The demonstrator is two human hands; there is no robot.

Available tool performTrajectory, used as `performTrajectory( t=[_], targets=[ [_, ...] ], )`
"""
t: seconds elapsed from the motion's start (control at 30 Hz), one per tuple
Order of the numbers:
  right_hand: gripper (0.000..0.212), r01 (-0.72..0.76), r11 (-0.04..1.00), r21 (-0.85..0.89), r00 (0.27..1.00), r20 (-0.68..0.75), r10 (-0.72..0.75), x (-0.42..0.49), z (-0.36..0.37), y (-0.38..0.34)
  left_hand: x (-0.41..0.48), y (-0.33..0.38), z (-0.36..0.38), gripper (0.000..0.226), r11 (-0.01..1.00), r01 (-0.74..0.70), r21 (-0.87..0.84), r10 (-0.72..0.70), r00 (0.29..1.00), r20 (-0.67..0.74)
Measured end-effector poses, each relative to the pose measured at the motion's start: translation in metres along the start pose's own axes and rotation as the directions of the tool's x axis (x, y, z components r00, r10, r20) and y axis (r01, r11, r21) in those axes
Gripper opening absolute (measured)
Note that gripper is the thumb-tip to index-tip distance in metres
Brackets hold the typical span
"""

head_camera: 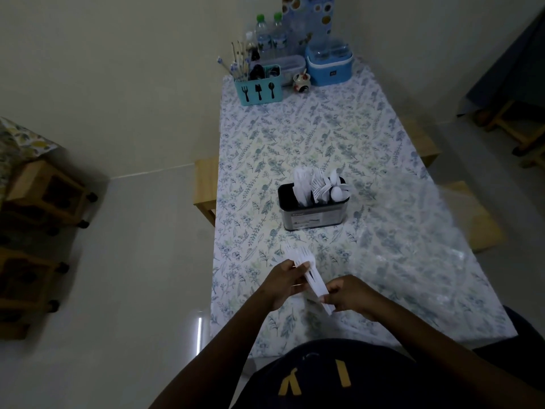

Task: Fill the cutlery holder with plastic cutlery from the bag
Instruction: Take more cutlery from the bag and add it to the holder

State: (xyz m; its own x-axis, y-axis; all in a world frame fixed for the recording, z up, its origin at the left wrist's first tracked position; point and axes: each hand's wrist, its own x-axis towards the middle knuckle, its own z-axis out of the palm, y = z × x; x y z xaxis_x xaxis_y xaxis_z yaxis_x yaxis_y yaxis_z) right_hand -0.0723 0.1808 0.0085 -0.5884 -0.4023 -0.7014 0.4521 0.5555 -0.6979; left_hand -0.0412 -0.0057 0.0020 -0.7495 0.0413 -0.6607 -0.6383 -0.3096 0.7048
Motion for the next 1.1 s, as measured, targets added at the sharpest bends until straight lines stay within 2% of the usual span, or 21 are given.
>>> performTrajectory(
  t=[0.13, 0.3, 0.43, 0.67, 0.8, 0.87, 1.03, 1.1],
  targets=[
    [0.008, -0.017, 0.999, 0.05, 0.996, 0.085, 0.013, -0.002, -0.014, -0.001, 0.001, 0.001, 0.011, 0.035, 0.996, 0.036, -0.087, -0.038, 0.999, -0.015],
    [0.013, 0.005, 0.998, 0.059, 0.993, 0.118, -0.012, -0.002, -0.023, 0.002, 0.001, 0.005, 0.021, 0.023, 0.974, 0.017, -0.227, -0.033, 0.997, -0.067],
    [0.022, -0.045, 0.957, 0.288, 0.972, 0.232, -0.024, -0.007, -0.023, 0.005, 0.001, 0.006, 0.027, 0.026, 0.964, -0.03, -0.264, 0.005, 0.995, -0.097],
    [0.018, -0.05, 0.928, 0.369, 0.954, 0.293, -0.065, -0.008, -0.025, 0.012, -0.011, 0.001, 0.038, 0.026, 0.961, -0.026, -0.275, -0.001, 0.995, -0.097],
    [0.017, -0.051, 0.936, 0.349, 0.947, 0.315, -0.065, -0.008, -0.025, 0.016, -0.02, -0.004, 0.04, 0.046, 0.987, 0.007, -0.161, -0.027, 0.992, -0.121],
    [0.018, -0.047, 0.948, 0.314, 0.943, 0.326, -0.061, -0.008, -0.026, 0.016, -0.022, -0.007, 0.039, 0.041, 0.987, 0.0, -0.159, -0.024, 0.989, -0.146],
    [0.017, -0.066, 0.967, 0.244, 0.916, 0.399, -0.038, -0.011, -0.027, 0.01, -0.024, -0.008, 0.037, 0.009, 0.943, -0.085, -0.321, 0.031, 0.985, -0.17],
    [0.019, -0.072, 0.973, 0.218, 0.9, 0.435, -0.031, -0.012, -0.026, 0.007, -0.024, -0.009, 0.035, 0.013, 0.933, -0.096, -0.347, 0.037, 0.984, -0.174]
  ],
)
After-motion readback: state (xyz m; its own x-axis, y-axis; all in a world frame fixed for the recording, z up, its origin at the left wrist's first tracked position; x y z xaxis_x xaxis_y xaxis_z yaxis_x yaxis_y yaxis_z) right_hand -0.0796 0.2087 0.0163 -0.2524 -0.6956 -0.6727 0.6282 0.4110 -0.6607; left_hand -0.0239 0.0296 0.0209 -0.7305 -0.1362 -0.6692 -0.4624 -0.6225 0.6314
